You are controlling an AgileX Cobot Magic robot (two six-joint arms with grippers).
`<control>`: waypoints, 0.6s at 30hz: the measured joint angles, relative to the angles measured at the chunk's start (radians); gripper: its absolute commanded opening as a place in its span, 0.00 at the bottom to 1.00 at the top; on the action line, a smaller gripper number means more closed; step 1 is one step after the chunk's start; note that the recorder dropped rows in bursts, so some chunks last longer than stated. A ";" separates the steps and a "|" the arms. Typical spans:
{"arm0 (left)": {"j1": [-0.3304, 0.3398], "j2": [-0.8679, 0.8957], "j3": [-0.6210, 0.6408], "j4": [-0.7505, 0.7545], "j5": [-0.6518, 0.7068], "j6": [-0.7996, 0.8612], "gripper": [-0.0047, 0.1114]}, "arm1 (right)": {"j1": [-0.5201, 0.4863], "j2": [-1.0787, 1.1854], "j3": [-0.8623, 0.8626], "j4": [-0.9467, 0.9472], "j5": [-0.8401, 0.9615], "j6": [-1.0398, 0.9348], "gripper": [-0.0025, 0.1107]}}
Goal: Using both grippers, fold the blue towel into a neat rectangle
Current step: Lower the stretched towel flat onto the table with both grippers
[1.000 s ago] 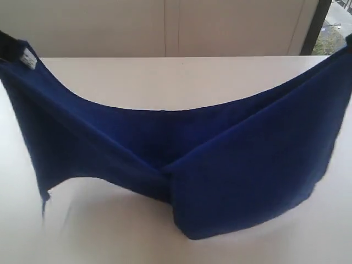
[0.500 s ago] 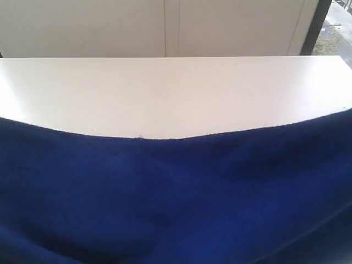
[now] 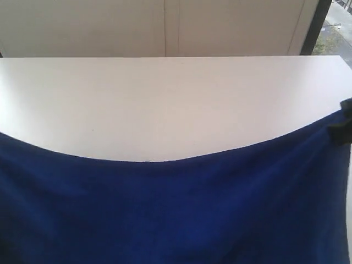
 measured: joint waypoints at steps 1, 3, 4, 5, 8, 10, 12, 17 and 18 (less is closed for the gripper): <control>0.000 0.037 0.015 0.022 -0.033 -0.031 0.04 | 0.000 0.045 0.012 -0.021 -0.046 0.019 0.02; 0.000 0.127 0.036 0.127 -0.118 -0.129 0.04 | 0.000 0.122 0.020 -0.049 -0.124 0.050 0.02; 0.000 0.171 0.036 0.176 -0.133 -0.170 0.04 | 0.000 0.163 0.022 -0.057 -0.163 0.058 0.02; 0.000 0.214 0.038 0.243 -0.146 -0.227 0.04 | 0.000 0.202 0.024 -0.062 -0.204 0.065 0.02; 0.000 0.325 0.038 0.432 -0.164 -0.396 0.04 | 0.000 0.298 0.024 -0.071 -0.318 0.075 0.02; 0.000 0.386 0.038 0.545 -0.176 -0.502 0.04 | 0.000 0.357 0.024 -0.074 -0.379 0.076 0.02; 0.000 0.458 0.038 0.684 -0.188 -0.632 0.04 | 0.000 0.419 0.024 -0.075 -0.442 0.077 0.02; 0.026 0.586 -0.005 0.817 -0.192 -0.762 0.04 | -0.046 0.522 0.014 -0.075 -0.506 0.082 0.02; 0.042 0.604 -0.019 0.825 -0.210 -0.773 0.04 | -0.060 0.538 0.003 -0.075 -0.509 0.085 0.02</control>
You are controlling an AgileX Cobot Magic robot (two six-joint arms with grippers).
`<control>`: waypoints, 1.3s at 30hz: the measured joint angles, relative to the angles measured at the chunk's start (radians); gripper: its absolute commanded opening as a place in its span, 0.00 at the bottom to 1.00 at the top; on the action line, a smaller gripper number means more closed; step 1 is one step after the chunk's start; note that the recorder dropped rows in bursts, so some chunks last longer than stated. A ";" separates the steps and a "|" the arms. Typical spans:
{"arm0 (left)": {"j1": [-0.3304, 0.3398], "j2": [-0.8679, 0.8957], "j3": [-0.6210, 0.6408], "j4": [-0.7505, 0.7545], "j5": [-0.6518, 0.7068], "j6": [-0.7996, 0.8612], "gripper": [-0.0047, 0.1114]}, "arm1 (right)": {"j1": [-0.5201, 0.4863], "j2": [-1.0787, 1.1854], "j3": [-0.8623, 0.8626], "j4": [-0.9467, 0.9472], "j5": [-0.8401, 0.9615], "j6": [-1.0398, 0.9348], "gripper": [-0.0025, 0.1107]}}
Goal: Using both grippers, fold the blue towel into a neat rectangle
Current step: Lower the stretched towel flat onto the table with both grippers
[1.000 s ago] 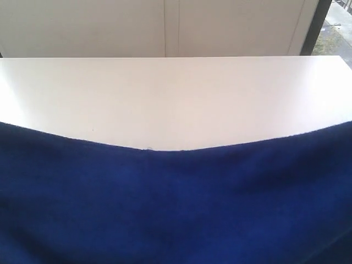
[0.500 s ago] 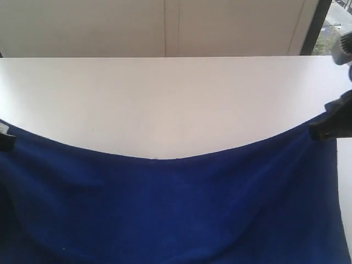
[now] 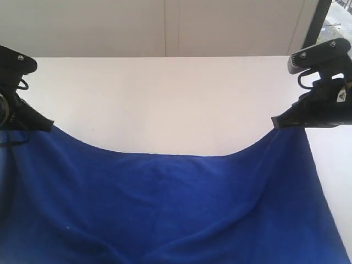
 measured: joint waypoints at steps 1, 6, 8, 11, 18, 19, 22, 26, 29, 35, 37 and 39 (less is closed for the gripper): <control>0.015 0.015 -0.012 0.006 -0.018 -0.011 0.04 | -0.012 0.015 -0.007 0.000 0.000 0.002 0.02; 0.110 0.109 -0.091 0.017 -0.068 -0.057 0.04 | -0.038 0.095 -0.074 -0.001 -0.024 0.009 0.02; 0.148 0.146 -0.120 0.021 -0.111 -0.061 0.04 | -0.040 0.138 -0.100 -0.001 -0.033 0.009 0.02; 0.185 0.202 -0.170 0.023 -0.165 -0.066 0.04 | -0.051 0.208 -0.146 -0.001 -0.044 0.009 0.02; 0.234 0.325 -0.277 0.025 -0.219 -0.078 0.04 | -0.100 0.334 -0.269 -0.001 -0.047 0.009 0.02; 0.239 0.341 -0.290 0.025 -0.224 -0.081 0.04 | -0.108 0.352 -0.286 -0.001 -0.047 0.009 0.02; 0.247 0.398 -0.339 0.027 -0.232 -0.084 0.04 | -0.121 0.407 -0.333 -0.001 -0.047 0.009 0.02; 0.247 0.456 -0.404 0.027 -0.238 -0.084 0.04 | -0.127 0.462 -0.392 -0.001 -0.047 0.009 0.02; 0.247 0.489 -0.448 0.027 -0.240 -0.086 0.04 | -0.132 0.502 -0.434 -0.001 -0.045 0.009 0.02; 0.270 0.538 -0.519 0.027 -0.242 -0.106 0.04 | -0.142 0.575 -0.506 -0.001 -0.041 0.009 0.02; 0.279 0.552 -0.527 0.023 -0.244 -0.114 0.04 | -0.145 0.599 -0.527 -0.001 -0.041 0.009 0.02; 0.294 0.565 -0.532 0.012 -0.246 -0.120 0.04 | -0.147 0.618 -0.547 -0.001 -0.041 0.009 0.02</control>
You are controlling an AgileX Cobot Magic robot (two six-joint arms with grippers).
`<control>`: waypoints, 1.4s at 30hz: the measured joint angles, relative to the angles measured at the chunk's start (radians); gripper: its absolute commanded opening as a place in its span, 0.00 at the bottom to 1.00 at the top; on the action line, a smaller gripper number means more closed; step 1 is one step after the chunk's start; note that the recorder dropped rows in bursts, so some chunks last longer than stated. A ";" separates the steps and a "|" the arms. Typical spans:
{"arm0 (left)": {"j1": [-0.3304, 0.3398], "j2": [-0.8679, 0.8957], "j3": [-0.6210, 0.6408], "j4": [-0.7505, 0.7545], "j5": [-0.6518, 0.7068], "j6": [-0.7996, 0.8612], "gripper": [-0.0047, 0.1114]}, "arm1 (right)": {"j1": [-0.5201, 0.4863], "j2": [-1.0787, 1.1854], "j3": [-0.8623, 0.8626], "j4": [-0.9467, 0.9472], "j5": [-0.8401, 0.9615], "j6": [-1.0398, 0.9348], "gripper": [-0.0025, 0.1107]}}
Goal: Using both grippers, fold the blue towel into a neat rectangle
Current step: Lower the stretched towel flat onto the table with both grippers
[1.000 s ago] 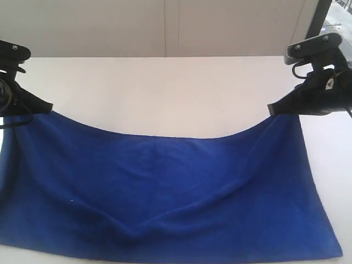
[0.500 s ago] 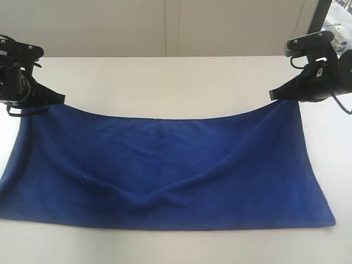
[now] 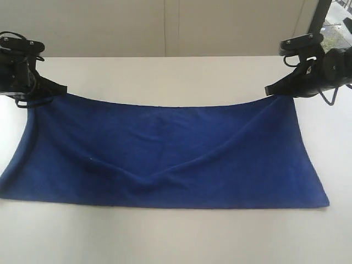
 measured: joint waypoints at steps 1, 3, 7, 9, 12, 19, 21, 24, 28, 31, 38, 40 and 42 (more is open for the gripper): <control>0.009 0.005 0.000 -0.008 -0.004 0.000 0.04 | -0.001 0.010 -0.010 0.000 0.001 0.000 0.02; 0.027 0.011 -0.002 -0.026 -0.029 -0.001 0.04 | -0.004 0.030 -0.029 0.000 0.001 0.000 0.02; 0.053 0.019 -0.004 -0.049 -0.081 -0.013 0.04 | -0.004 0.063 -0.058 0.000 0.001 0.000 0.02; 0.059 0.028 -0.005 -0.052 -0.094 -0.018 0.04 | -0.005 0.076 -0.075 0.000 0.001 0.000 0.02; 0.059 0.050 -0.005 -0.056 -0.105 -0.020 0.04 | -0.006 0.097 -0.094 0.000 0.001 0.000 0.02; 0.059 0.069 -0.005 -0.067 -0.148 -0.046 0.04 | -0.007 0.128 -0.106 0.000 0.001 0.000 0.02; 0.059 0.070 -0.005 -0.070 -0.150 -0.048 0.04 | -0.007 0.137 -0.106 0.000 0.001 0.000 0.02; 0.059 0.072 -0.015 -0.090 -0.155 -0.049 0.04 | -0.009 0.153 -0.106 0.000 -0.005 -0.004 0.02; 0.059 0.083 -0.053 -0.111 -0.186 -0.062 0.04 | -0.020 0.156 -0.106 0.000 -0.022 -0.011 0.02; 0.059 0.107 -0.077 -0.116 -0.201 -0.083 0.04 | -0.037 0.156 -0.106 0.000 -0.034 -0.011 0.02; 0.059 0.146 -0.090 -0.116 -0.198 -0.098 0.04 | -0.054 0.162 -0.106 0.000 -0.077 -0.015 0.02; 0.059 0.146 -0.095 -0.116 -0.194 -0.098 0.04 | -0.054 0.169 -0.106 0.000 -0.087 -0.015 0.02; 0.061 0.146 -0.100 -0.118 -0.184 -0.098 0.04 | -0.054 0.176 -0.106 0.000 -0.087 -0.015 0.02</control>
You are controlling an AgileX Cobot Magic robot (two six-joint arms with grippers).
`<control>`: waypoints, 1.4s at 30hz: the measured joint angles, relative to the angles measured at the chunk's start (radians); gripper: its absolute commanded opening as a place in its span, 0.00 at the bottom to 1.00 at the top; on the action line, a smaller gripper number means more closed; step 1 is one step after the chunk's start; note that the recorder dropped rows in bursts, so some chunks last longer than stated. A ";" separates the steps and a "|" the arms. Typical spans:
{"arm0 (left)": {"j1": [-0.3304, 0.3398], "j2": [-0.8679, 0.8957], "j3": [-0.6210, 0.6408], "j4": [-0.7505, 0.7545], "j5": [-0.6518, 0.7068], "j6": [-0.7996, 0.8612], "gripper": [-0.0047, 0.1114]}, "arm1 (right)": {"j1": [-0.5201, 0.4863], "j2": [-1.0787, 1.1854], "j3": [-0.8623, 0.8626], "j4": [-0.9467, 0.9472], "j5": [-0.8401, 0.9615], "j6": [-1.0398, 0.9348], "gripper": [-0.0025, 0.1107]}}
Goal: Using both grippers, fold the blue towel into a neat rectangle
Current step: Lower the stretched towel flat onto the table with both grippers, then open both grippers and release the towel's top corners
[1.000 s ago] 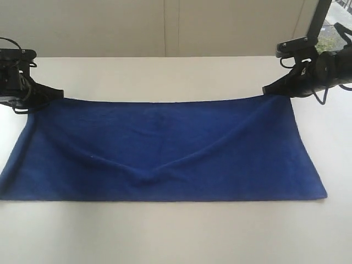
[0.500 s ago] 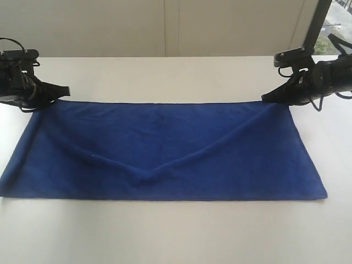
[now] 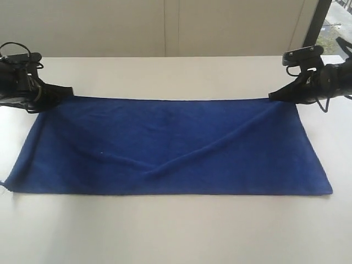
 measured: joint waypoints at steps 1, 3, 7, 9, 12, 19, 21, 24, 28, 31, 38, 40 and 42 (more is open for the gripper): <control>0.002 0.000 -0.004 0.000 0.002 0.000 0.04 | 0.000 0.002 0.000 0.000 0.000 0.000 0.02; 0.012 0.000 -0.009 0.000 0.002 0.000 0.04 | 0.000 0.009 0.000 0.000 -0.006 -0.003 0.02; 0.026 0.000 -0.009 -0.002 -0.007 0.000 0.04 | 0.000 0.015 0.000 0.000 -0.015 -0.003 0.04; 0.028 0.000 -0.009 -0.002 -0.019 0.000 0.08 | 0.000 0.015 0.000 0.000 -0.021 -0.003 0.14; 0.032 0.000 -0.009 -0.002 -0.025 0.000 0.30 | 0.000 0.015 0.000 0.000 -0.027 -0.003 0.33; 0.032 0.000 -0.009 -0.002 -0.028 0.000 0.46 | 0.000 0.011 0.000 0.000 -0.015 -0.003 0.38; 0.032 -0.004 -0.009 -0.002 -0.033 0.000 0.46 | 0.000 -0.022 0.000 0.000 0.040 0.011 0.38; 0.032 -0.069 -0.009 0.002 0.000 0.011 0.46 | 0.000 -0.104 0.000 0.000 0.147 0.020 0.38; 0.032 -0.167 0.012 0.002 0.052 0.049 0.40 | 0.000 -0.188 0.000 0.000 0.276 0.022 0.27; 0.032 -0.252 0.075 0.000 0.035 0.060 0.16 | 0.000 -0.232 0.000 0.002 0.399 0.022 0.07; 0.032 -0.376 0.246 0.002 -0.145 0.070 0.04 | 0.000 -0.280 0.000 0.070 0.588 0.022 0.02; 0.032 -0.404 0.289 0.002 -0.183 0.070 0.04 | 0.000 -0.294 0.000 0.109 0.641 0.017 0.02; 0.032 -0.426 0.338 0.002 -0.209 0.070 0.04 | 0.000 -0.313 0.013 0.145 0.688 0.005 0.02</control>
